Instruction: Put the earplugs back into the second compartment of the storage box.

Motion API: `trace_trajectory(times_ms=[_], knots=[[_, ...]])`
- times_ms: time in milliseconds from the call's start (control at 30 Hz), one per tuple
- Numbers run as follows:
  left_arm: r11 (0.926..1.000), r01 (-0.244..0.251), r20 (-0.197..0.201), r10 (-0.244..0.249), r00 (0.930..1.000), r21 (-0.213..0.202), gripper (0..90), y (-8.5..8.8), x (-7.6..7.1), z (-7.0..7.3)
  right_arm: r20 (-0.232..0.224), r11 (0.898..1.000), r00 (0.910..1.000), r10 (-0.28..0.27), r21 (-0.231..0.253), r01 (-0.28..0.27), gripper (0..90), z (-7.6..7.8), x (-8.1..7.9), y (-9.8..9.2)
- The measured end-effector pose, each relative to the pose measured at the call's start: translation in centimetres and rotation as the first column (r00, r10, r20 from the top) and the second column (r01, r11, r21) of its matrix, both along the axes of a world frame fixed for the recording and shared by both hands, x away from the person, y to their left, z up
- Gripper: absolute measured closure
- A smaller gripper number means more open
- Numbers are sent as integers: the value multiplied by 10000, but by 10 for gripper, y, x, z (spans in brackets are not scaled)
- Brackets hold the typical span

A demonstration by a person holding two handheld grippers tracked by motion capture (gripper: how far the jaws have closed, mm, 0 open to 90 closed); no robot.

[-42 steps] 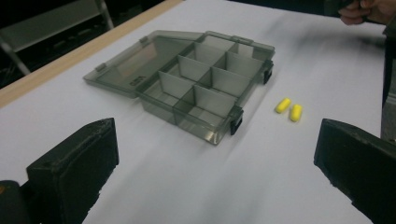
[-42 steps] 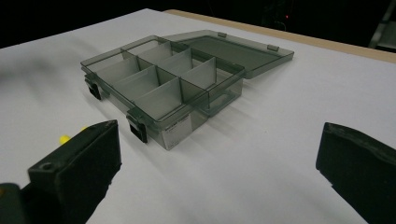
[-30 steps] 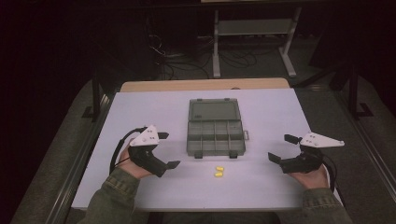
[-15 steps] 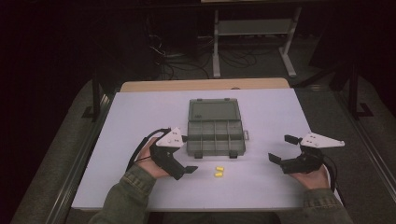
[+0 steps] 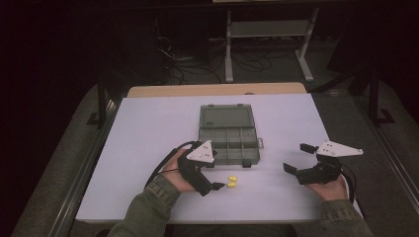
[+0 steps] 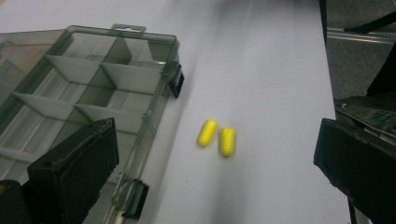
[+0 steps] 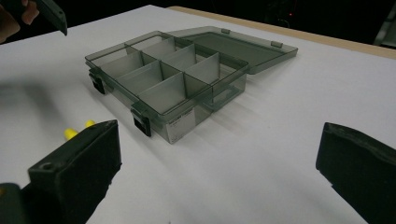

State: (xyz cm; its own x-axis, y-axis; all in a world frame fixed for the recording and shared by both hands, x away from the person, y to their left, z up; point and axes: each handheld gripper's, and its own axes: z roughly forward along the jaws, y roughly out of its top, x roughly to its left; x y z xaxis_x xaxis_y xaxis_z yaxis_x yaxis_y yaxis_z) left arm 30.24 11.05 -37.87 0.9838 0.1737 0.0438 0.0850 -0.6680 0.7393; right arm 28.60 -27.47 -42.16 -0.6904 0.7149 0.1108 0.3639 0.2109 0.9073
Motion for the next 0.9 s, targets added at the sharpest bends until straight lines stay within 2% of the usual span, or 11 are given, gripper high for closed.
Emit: trace_trajectory(times_ms=[267, 300, 400, 500, 567, 800, 867, 900], knots=[[9986, 369, -169, -363, 9992, 374, 5, -17, -1, -13, -43, 10000, 10000, 46, -27, -47, 0, -1, 0, 1], [9980, 453, -185, -445, 9988, 437, 43, -19, -1, -15, -70, 10000, 10000, 48, -28, -48, 0, -1, 0, 1], [9964, 609, -274, -594, 9979, 588, 63, -24, -2, -20, -85, 10000, 9999, 56, -42, -56, 0, -1, 0, 1], [9936, 831, -394, -802, 9960, 766, 134, -27, -1, -24, -94, 10000, 9999, 69, -42, -69, 0, -1, 0, 1], [9918, 948, -594, -899, 9942, 857, 150, -31, -1, -29, -95, 10000, 9999, 71, -59, -72, 0, -1, 0, 1], [9865, 1059, -708, -977, 9927, 1247, 231, -38, 1, -37, -121, 9999, 9999, 94, -87, -95, 0, -2, 0, 2], [9848, 1080, -723, -988, 9925, 1363, 301, -39, 0, -40, -166, 9998, 9997, 154, -116, -156, 4, -2, 0, 3], [9834, 1110, -711, -1017, 9923, 1436, 301, -40, 0, -40, -166, 9998, 9997, 154, -116, -156, 4, -2, 0, 3]])
